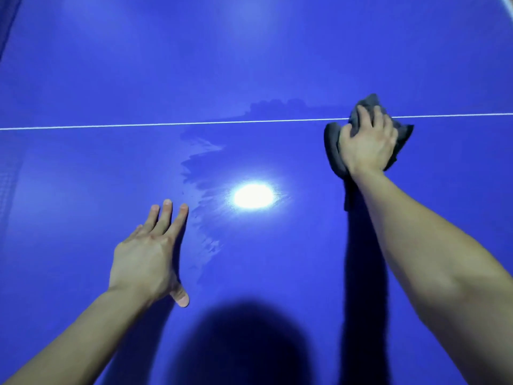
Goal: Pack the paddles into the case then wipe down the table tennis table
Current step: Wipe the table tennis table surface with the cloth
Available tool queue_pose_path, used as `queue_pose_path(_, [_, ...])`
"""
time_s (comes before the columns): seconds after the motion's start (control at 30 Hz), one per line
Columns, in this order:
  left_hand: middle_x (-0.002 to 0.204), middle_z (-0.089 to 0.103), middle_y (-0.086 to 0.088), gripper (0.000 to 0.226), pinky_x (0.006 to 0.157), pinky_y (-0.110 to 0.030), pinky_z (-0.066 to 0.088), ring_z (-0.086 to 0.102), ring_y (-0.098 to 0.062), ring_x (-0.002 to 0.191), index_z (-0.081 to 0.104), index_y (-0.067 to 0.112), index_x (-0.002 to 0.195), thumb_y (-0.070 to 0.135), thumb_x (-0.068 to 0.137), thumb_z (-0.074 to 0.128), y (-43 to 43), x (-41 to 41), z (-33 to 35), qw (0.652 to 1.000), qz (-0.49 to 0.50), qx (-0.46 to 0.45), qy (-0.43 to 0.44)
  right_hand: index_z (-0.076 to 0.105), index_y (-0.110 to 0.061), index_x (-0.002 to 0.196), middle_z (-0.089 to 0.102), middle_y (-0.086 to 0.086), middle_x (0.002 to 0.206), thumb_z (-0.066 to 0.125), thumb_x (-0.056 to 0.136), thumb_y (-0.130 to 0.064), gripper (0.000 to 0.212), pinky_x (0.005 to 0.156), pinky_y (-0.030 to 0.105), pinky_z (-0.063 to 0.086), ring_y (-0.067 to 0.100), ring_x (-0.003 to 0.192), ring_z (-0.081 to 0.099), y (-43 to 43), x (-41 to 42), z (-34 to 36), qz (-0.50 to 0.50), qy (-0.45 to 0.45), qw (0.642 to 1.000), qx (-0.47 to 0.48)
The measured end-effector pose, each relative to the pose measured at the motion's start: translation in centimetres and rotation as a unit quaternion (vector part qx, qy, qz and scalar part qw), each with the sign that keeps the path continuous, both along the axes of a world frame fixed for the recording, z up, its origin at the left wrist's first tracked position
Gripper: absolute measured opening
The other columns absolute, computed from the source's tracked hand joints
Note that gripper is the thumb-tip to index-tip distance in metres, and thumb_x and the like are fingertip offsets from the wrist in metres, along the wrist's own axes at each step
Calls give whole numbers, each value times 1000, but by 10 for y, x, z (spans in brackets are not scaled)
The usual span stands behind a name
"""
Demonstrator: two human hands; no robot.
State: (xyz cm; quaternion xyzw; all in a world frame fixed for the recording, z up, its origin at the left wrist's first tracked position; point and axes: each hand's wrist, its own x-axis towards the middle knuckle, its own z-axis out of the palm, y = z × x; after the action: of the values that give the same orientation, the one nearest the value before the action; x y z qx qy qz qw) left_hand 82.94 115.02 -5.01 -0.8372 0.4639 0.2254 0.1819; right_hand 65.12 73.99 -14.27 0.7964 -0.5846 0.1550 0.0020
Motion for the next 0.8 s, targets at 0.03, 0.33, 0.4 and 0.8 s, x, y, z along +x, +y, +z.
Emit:
queue_pose_path(0.03, [178, -20, 6, 189, 103, -33, 50, -7, -14, 166, -27, 35, 165, 79, 27, 94, 0, 0, 0, 1000, -3, 0, 0, 58, -26, 155, 47, 11, 168, 37, 96, -46, 65, 127, 56, 29, 38, 154, 41, 4, 6, 0, -34, 2, 999, 22])
queue_pose_path(0.33, [177, -22, 9, 191, 104, -33, 51, -8, -12, 165, -30, 37, 164, 77, 25, 95, -2, 0, -1, 1000, 8, 11, -2, 62, -29, 153, 46, 8, 170, 52, 96, -46, 61, 129, 53, 22, 38, 157, 37, 206, 171, 14, 364, 7, 929, 61])
queue_pose_path(0.4, [176, -23, 11, 190, 102, -34, 52, -9, -11, 165, -30, 39, 163, 77, 25, 95, -2, 1, -2, 1000, 12, 17, 0, 63, -29, 152, 48, 8, 168, 53, 97, -47, 59, 129, 51, 24, 37, 157, 39, 199, 169, 12, 415, 1, 908, 58])
queue_pose_path(0.8, [179, -13, 6, 189, 78, -35, 49, 12, -17, 166, -21, 37, 166, 80, 22, 95, 4, 5, -2, 1000, 3, 4, -5, 58, -17, 154, 44, 17, 169, 44, 100, -49, 64, 129, 58, 24, 43, 156, 37, 129, 73, 10, 124, 8, 991, 41])
